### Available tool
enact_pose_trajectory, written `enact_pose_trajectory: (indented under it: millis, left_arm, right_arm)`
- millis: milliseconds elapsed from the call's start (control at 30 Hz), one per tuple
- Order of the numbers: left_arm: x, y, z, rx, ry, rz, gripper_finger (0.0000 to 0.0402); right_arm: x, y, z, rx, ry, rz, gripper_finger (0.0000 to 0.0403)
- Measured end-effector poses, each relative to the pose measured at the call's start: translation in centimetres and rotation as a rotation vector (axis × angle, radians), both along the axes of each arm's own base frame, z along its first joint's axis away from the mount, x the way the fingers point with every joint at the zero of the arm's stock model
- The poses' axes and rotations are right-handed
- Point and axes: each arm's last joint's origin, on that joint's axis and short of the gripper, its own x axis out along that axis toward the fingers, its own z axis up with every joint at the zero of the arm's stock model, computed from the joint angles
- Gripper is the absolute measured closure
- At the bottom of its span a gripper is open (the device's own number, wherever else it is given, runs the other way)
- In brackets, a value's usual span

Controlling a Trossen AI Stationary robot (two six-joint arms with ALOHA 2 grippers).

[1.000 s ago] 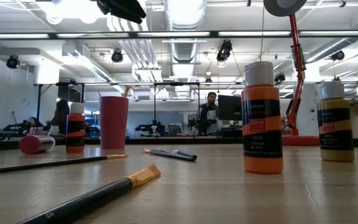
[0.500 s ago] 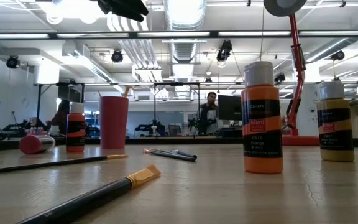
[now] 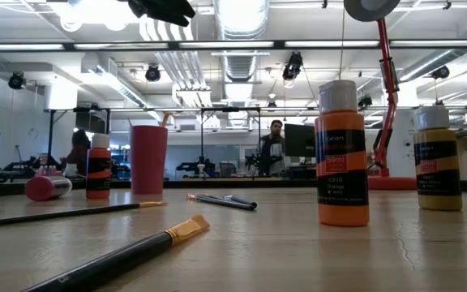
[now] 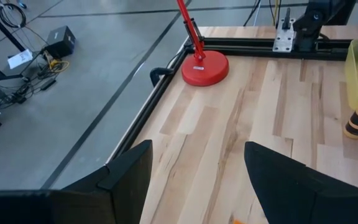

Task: Pick & Place Paint Supplies
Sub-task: Put the black paint bottle into the yellow bin

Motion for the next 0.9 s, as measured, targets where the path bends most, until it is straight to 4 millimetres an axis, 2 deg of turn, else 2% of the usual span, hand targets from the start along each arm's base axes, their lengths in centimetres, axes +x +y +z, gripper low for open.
enact_pose_trajectory:
  millis: [533, 900]
  left_arm:
    - [0.1, 0.0, 0.2, -0.025, -0.032, 0.013, 0.0142]
    - [0.1, 0.0, 0.2, -0.043, -0.042, 0.022, 0.0142]
  right_arm:
    - [-1.1, 0.4, -4.6, 0.037, -0.016, 0.039, 0.0292]
    - [-1.3, 0.5, -5.0, 0.061, -0.026, 0.056, 0.0292]
